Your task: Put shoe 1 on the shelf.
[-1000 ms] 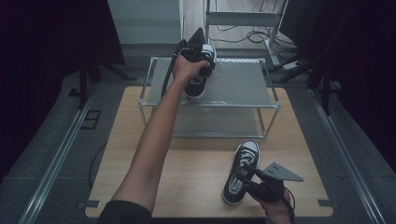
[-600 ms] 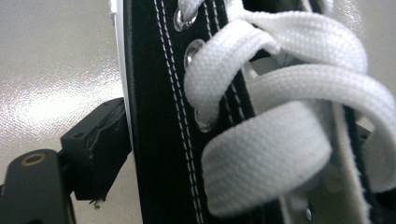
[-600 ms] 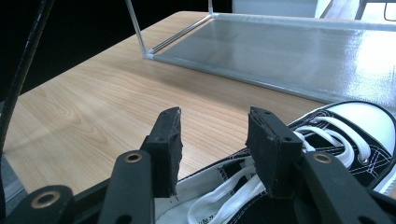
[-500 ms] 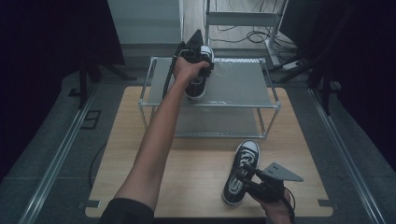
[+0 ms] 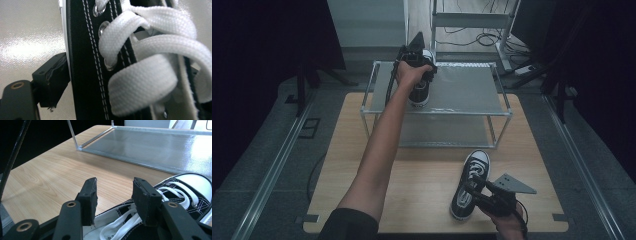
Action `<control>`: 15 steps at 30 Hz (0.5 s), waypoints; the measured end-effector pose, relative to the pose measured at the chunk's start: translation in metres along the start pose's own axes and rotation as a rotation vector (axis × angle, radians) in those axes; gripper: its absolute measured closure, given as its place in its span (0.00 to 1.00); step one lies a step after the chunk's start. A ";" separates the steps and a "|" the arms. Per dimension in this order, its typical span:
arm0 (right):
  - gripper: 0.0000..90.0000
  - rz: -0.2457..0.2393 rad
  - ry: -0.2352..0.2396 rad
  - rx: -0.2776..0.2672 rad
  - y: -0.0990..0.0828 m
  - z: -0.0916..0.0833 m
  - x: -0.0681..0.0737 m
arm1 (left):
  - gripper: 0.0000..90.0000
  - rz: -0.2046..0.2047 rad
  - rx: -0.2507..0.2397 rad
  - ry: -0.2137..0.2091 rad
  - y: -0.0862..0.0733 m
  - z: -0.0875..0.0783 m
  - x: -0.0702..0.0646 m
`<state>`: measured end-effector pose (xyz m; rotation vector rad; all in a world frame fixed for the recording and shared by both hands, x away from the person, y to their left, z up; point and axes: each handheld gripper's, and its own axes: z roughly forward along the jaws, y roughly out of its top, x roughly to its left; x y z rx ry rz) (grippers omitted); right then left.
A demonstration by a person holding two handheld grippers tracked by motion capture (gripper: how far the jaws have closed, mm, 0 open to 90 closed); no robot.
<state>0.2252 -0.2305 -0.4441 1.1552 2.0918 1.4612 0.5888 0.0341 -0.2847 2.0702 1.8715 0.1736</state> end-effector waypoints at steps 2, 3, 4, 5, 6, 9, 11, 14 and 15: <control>0.61 0.000 -0.001 0.001 0.000 0.000 0.000 | 0.16 -0.006 0.005 0.000 0.001 0.002 0.001; 0.61 0.001 -0.001 0.001 0.000 0.000 0.000 | 0.16 -0.009 0.009 0.000 0.001 0.002 0.001; 0.61 0.000 -0.001 0.002 0.000 0.000 -0.001 | 0.16 -0.015 0.011 0.002 0.001 0.002 0.002; 0.61 0.000 0.001 0.005 0.000 0.001 -0.001 | 0.16 -0.017 0.013 0.002 0.001 0.002 0.002; 0.61 0.001 0.000 0.004 0.000 0.001 0.000 | 0.16 -0.021 0.013 0.003 0.002 0.002 0.003; 0.61 0.002 0.000 0.005 -0.001 0.001 0.000 | 0.16 -0.028 0.015 0.006 0.002 0.003 0.003; 0.61 0.000 0.001 0.007 -0.001 0.001 0.000 | 0.16 -0.033 0.019 0.009 0.002 0.004 0.003; 0.61 -0.001 0.001 0.007 -0.001 0.001 0.000 | 0.16 -0.036 0.023 0.014 0.002 0.006 0.004; 0.61 -0.001 0.001 0.007 -0.001 0.001 0.000 | 0.16 -0.035 0.026 0.013 0.002 0.007 0.004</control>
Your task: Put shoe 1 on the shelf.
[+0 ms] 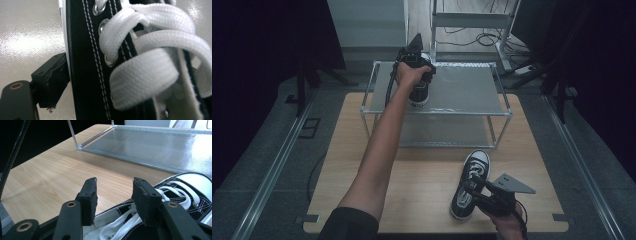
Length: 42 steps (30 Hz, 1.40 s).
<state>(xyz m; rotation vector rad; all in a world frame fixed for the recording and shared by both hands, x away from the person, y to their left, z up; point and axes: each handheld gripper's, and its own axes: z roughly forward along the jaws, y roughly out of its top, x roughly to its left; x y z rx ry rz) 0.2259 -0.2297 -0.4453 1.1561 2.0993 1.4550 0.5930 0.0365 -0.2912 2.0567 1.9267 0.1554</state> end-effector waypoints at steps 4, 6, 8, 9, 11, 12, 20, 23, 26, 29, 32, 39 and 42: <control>0.61 -0.001 0.001 0.002 0.000 0.001 0.000 | 0.15 -0.007 0.004 -0.006 0.000 0.001 0.001; 0.61 0.000 0.001 0.003 -0.001 0.001 0.000 | 0.15 -0.011 0.014 -0.008 0.001 0.002 0.001; 0.61 0.000 0.001 0.002 -0.001 0.002 0.000 | 0.14 -0.014 0.009 -0.012 0.000 0.001 0.001; 0.61 0.001 0.002 0.002 -0.001 0.002 0.000 | 0.14 -0.015 0.006 -0.014 0.000 0.001 0.001; 0.61 -0.002 0.001 0.003 -0.001 0.002 0.001 | 0.14 -0.016 0.004 -0.018 0.000 0.001 0.002; 0.61 -0.002 0.002 0.004 -0.001 0.002 0.001 | 0.13 -0.015 -0.001 -0.022 -0.001 0.000 0.002; 0.61 -0.004 0.003 0.005 -0.001 0.002 0.002 | 0.11 0.017 -0.061 -0.052 -0.003 -0.014 0.002; 0.61 -0.005 0.002 0.003 -0.001 0.002 0.002 | 0.12 0.056 -0.106 -0.054 -0.007 -0.019 -0.001; 0.61 -0.004 0.001 0.003 -0.001 0.002 0.002 | 0.15 0.107 -0.138 -0.060 -0.011 -0.024 -0.004; 0.61 -0.007 0.001 0.005 -0.001 0.002 0.002 | 0.16 0.175 -0.184 -0.084 -0.016 -0.031 -0.009; 0.61 -0.007 0.002 0.006 -0.001 0.002 0.002 | 0.17 0.242 -0.222 -0.094 -0.022 -0.038 -0.013; 0.61 -0.011 0.000 0.008 -0.001 0.002 0.003 | 0.22 0.318 -0.302 -0.128 -0.034 -0.055 -0.007; 0.61 -0.009 0.001 0.011 -0.001 0.003 0.003 | 0.22 0.353 -0.317 -0.148 -0.039 -0.064 -0.004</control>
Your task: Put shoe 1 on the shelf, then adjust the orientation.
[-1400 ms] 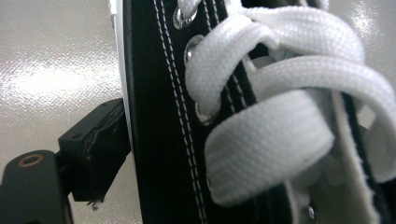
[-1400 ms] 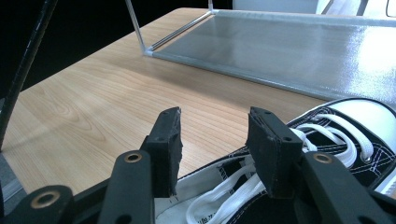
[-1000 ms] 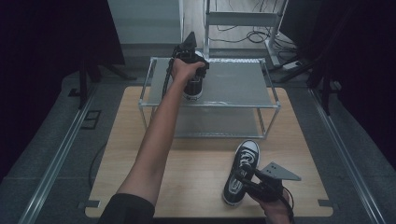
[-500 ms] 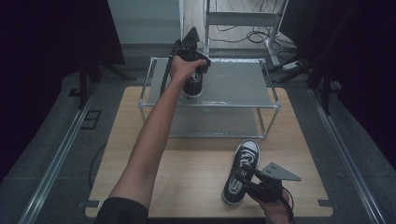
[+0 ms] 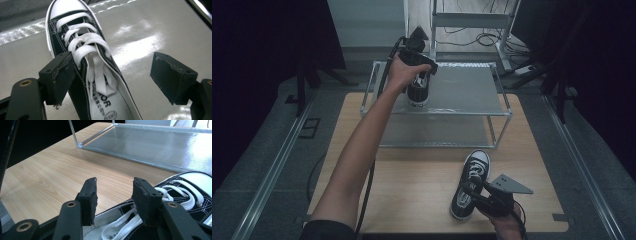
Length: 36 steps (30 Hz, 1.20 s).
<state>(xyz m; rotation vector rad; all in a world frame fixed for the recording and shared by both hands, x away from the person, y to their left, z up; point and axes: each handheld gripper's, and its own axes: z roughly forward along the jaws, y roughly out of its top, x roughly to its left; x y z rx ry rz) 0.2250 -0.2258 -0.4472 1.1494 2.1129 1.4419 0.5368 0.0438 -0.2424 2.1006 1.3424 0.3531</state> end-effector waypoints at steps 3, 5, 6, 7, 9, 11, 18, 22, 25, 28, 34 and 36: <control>0.61 0.000 -0.001 0.000 0.000 0.001 0.000 | 0.23 0.029 -0.011 -0.028 -0.004 -0.008 -0.002; 0.61 -0.004 0.001 0.004 -0.001 0.001 0.001 | 0.26 0.059 -0.020 -0.062 -0.008 -0.013 -0.004; 0.61 -0.005 0.001 0.004 -0.001 0.001 0.002 | 0.27 0.069 -0.023 -0.076 -0.010 -0.015 -0.005; 0.61 -0.009 0.001 0.003 -0.001 0.001 0.002 | 0.27 0.077 -0.026 -0.096 -0.012 -0.017 -0.006; 0.61 -0.010 0.004 0.004 0.000 0.002 0.004 | 0.29 0.084 -0.026 -0.127 -0.016 -0.021 -0.007; 0.61 -0.013 0.004 0.001 0.000 0.002 0.006 | 0.31 0.090 -0.033 -0.149 -0.021 -0.024 -0.008; 0.63 -0.036 0.022 -0.005 0.003 0.001 0.017 | 0.32 0.142 -0.053 -0.235 -0.039 -0.038 -0.011; 0.68 -0.051 0.044 0.008 0.002 0.004 0.025 | 0.30 0.159 -0.058 -0.273 -0.051 -0.044 -0.011; 0.76 -0.078 0.063 0.022 0.002 0.007 0.034 | 0.30 0.165 -0.064 -0.289 -0.058 -0.048 -0.009; 0.88 -0.104 0.087 0.039 0.000 0.011 0.043 | 0.30 0.155 -0.073 -0.322 -0.065 -0.052 -0.006; 1.00 -0.163 0.121 0.097 -0.016 0.020 0.070 | 0.30 0.168 -0.085 -0.339 -0.080 -0.062 -0.004; 1.00 -0.193 0.119 0.118 -0.023 0.022 0.079 | 0.30 0.171 -0.087 -0.345 -0.086 -0.064 -0.005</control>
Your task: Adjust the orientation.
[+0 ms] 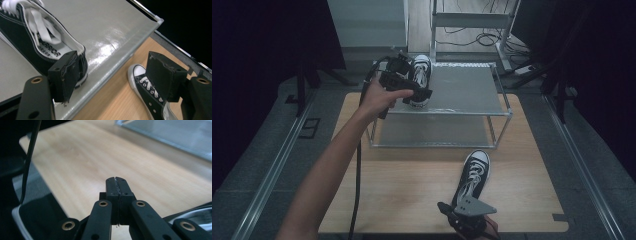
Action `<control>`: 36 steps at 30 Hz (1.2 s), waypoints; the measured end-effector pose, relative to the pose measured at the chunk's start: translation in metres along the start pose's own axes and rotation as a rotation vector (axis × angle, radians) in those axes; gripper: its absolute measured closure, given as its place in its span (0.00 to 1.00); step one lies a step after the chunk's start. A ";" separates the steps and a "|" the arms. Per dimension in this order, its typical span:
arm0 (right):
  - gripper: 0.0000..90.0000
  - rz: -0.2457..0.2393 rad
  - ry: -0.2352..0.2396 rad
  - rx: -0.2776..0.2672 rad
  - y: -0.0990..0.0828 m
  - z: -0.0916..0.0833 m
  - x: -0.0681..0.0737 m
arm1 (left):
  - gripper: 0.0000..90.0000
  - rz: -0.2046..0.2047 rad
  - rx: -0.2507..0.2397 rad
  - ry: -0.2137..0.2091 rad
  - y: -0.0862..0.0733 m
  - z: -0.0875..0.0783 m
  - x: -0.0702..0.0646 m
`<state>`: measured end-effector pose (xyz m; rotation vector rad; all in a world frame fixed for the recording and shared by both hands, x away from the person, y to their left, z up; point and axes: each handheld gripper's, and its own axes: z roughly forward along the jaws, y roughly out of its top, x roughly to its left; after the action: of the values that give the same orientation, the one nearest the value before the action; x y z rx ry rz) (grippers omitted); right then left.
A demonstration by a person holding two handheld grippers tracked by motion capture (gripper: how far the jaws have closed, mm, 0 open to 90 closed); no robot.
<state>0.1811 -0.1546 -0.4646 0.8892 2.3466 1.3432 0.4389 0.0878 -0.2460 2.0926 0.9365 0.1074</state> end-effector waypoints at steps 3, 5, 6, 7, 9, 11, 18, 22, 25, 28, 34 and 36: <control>1.00 -0.030 -0.013 0.036 -0.009 0.007 0.009 | 0.30 0.012 0.006 -0.004 -0.009 -0.001 -0.004; 1.00 -0.027 -0.034 0.051 -0.016 0.009 0.007 | 0.30 0.020 0.009 -0.008 -0.015 -0.002 -0.006; 1.00 -0.019 -0.045 0.059 -0.020 0.009 0.005 | 0.30 0.022 0.010 -0.013 -0.018 -0.002 -0.007; 1.00 -0.009 -0.062 0.065 -0.024 0.008 0.003 | 0.30 0.026 0.011 -0.020 -0.021 -0.002 -0.008; 1.00 0.004 -0.103 0.074 -0.032 0.005 -0.003 | 0.30 0.029 0.013 -0.025 -0.027 -0.002 -0.009; 1.00 0.040 -0.081 0.058 -0.039 -0.002 -0.011 | 0.30 0.029 0.016 -0.024 -0.032 -0.002 -0.009; 1.00 0.032 -0.094 0.061 -0.050 -0.018 -0.015 | 0.30 0.047 0.030 -0.044 -0.051 0.000 -0.014; 1.00 0.028 -0.120 0.065 -0.055 -0.028 -0.018 | 0.30 0.070 0.038 -0.059 -0.064 0.000 -0.019; 1.00 0.032 -0.139 0.070 -0.059 -0.036 -0.022 | 0.30 0.077 0.043 -0.080 -0.073 0.001 -0.022; 1.00 0.041 -0.152 0.077 -0.062 -0.044 -0.027 | 0.30 0.085 0.055 -0.091 -0.083 0.004 -0.024; 1.00 0.086 -0.160 0.075 -0.068 -0.055 -0.038 | 0.30 0.091 0.078 -0.109 -0.102 0.015 -0.026; 1.00 0.106 -0.163 0.074 -0.069 -0.059 -0.040 | 0.30 0.095 0.084 -0.111 -0.106 0.017 -0.025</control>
<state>0.1556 -0.2457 -0.4953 1.1151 2.2648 1.1797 0.3655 0.1010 -0.3274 2.1964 0.7875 0.0007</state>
